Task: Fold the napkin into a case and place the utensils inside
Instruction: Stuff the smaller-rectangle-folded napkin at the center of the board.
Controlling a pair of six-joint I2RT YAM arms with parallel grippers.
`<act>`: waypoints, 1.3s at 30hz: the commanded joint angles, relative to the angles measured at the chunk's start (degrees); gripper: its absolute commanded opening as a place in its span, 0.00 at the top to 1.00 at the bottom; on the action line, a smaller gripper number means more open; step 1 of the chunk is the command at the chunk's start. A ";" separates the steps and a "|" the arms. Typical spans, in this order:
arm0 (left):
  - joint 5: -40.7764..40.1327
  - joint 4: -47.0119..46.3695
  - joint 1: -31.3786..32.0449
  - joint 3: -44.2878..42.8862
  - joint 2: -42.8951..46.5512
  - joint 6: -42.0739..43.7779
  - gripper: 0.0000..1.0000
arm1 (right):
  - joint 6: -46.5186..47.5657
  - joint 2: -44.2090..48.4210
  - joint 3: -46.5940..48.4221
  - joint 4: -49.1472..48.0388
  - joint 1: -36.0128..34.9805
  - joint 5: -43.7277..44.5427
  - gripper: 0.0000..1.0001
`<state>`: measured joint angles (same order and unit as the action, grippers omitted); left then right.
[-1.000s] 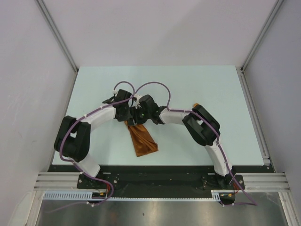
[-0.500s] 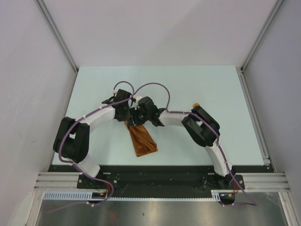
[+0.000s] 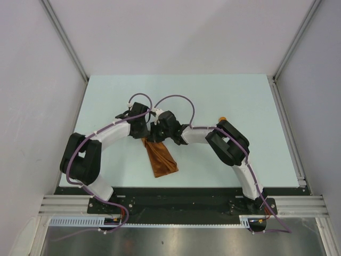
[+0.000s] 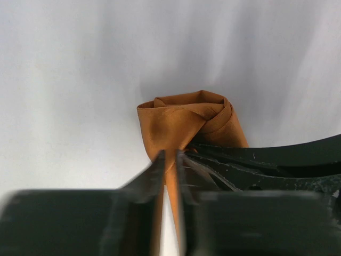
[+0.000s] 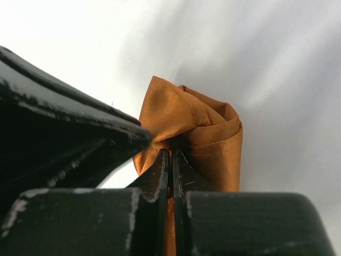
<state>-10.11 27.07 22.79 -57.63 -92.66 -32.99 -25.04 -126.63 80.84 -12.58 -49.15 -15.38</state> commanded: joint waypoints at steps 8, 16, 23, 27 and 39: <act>-0.70 -1.67 -0.02 -0.03 1.35 0.73 0.58 | -4.93 0.59 -4.02 -1.39 1.07 -4.05 1.00; -1.58 -0.53 0.15 -3.02 -2.34 1.00 0.81 | -7.39 2.17 -5.08 -3.06 1.95 -5.63 1.00; -2.37 -0.09 0.42 -4.33 -4.45 1.44 0.76 | -8.10 1.56 -5.25 -4.20 2.21 -6.33 1.00; -2.20 0.18 0.86 -4.25 -4.90 1.53 0.70 | -8.62 1.12 -5.08 -4.38 2.21 -6.86 1.00; -1.94 -0.87 1.21 -3.81 -0.08 1.27 1.00 | -9.85 1.56 -4.46 -3.15 1.51 -4.76 1.00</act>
<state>-11.84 27.55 23.57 -60.31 -97.38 -31.97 -34.15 -126.21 76.58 -18.22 -47.03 -21.45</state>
